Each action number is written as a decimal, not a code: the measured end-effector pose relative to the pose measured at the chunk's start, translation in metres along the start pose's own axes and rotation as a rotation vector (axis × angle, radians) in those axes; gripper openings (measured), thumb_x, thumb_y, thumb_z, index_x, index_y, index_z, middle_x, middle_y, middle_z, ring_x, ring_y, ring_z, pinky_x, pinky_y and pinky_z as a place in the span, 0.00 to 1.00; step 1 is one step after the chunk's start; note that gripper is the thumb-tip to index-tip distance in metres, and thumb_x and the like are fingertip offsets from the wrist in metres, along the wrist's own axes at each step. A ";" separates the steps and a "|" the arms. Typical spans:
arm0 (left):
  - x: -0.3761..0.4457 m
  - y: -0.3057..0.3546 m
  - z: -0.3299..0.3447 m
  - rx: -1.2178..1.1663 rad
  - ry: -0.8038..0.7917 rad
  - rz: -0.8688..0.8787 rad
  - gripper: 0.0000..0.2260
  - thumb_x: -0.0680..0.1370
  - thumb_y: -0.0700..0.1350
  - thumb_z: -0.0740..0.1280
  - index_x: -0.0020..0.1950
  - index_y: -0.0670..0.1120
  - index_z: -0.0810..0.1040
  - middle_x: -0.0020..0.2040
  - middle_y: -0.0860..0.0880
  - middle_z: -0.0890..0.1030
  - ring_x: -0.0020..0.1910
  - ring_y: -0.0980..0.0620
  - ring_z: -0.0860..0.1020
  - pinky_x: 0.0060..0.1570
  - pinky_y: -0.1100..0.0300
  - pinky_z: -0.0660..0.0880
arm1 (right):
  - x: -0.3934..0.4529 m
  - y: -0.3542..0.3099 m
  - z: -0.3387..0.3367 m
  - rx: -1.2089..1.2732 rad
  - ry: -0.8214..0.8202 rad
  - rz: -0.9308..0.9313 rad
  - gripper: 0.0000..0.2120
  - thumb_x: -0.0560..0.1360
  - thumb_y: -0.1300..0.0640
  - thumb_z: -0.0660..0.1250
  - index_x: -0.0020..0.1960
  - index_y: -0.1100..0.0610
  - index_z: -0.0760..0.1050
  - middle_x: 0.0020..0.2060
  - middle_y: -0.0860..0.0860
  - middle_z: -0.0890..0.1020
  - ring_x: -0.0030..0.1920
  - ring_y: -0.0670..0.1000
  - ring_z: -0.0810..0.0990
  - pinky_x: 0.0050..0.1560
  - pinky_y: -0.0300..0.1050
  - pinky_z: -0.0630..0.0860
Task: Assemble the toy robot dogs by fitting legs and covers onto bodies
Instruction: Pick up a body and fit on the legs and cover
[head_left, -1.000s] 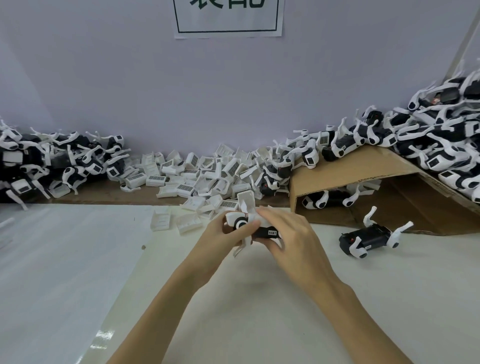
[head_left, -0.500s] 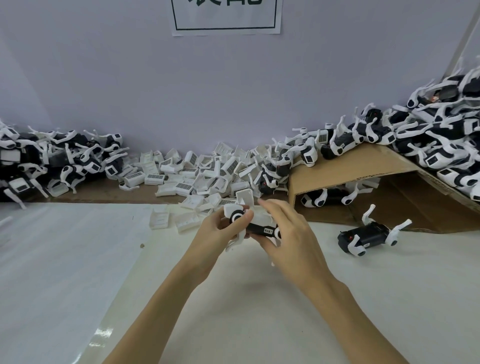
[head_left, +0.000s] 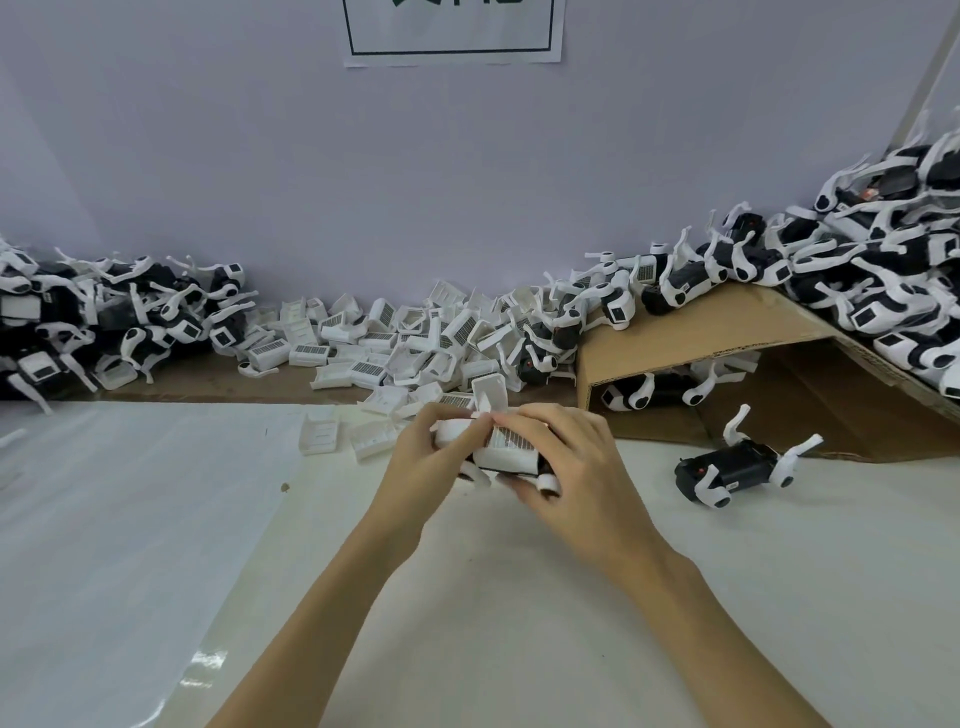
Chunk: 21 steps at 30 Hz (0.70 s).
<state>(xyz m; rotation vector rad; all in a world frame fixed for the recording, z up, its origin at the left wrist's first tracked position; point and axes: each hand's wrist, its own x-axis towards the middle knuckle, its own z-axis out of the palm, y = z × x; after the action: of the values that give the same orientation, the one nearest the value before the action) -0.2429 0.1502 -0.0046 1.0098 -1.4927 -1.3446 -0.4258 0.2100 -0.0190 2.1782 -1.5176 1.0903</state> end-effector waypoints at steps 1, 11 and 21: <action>0.001 -0.001 -0.003 -0.034 -0.007 0.005 0.16 0.77 0.55 0.78 0.61 0.52 0.82 0.54 0.42 0.87 0.54 0.44 0.86 0.52 0.57 0.79 | 0.000 -0.001 -0.001 0.085 -0.074 0.055 0.33 0.75 0.46 0.76 0.77 0.48 0.70 0.68 0.42 0.75 0.69 0.40 0.68 0.72 0.44 0.64; 0.000 -0.001 -0.022 0.165 -0.190 0.341 0.21 0.81 0.46 0.75 0.73 0.54 0.75 0.65 0.52 0.83 0.66 0.48 0.80 0.64 0.59 0.77 | -0.003 0.002 0.000 0.221 -0.058 0.158 0.17 0.81 0.54 0.65 0.68 0.53 0.79 0.53 0.42 0.81 0.55 0.33 0.66 0.66 0.30 0.58; -0.010 0.001 0.007 0.201 0.001 0.307 0.23 0.77 0.55 0.79 0.71 0.65 0.78 0.61 0.62 0.84 0.60 0.59 0.81 0.59 0.61 0.78 | -0.006 -0.003 0.007 0.138 -0.079 0.223 0.36 0.75 0.53 0.78 0.75 0.45 0.62 0.66 0.42 0.72 0.65 0.37 0.63 0.69 0.46 0.67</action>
<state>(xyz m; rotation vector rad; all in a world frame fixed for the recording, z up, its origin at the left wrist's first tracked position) -0.2468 0.1619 -0.0052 0.8594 -1.7280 -0.9918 -0.4213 0.2106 -0.0276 2.2056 -1.8052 1.2237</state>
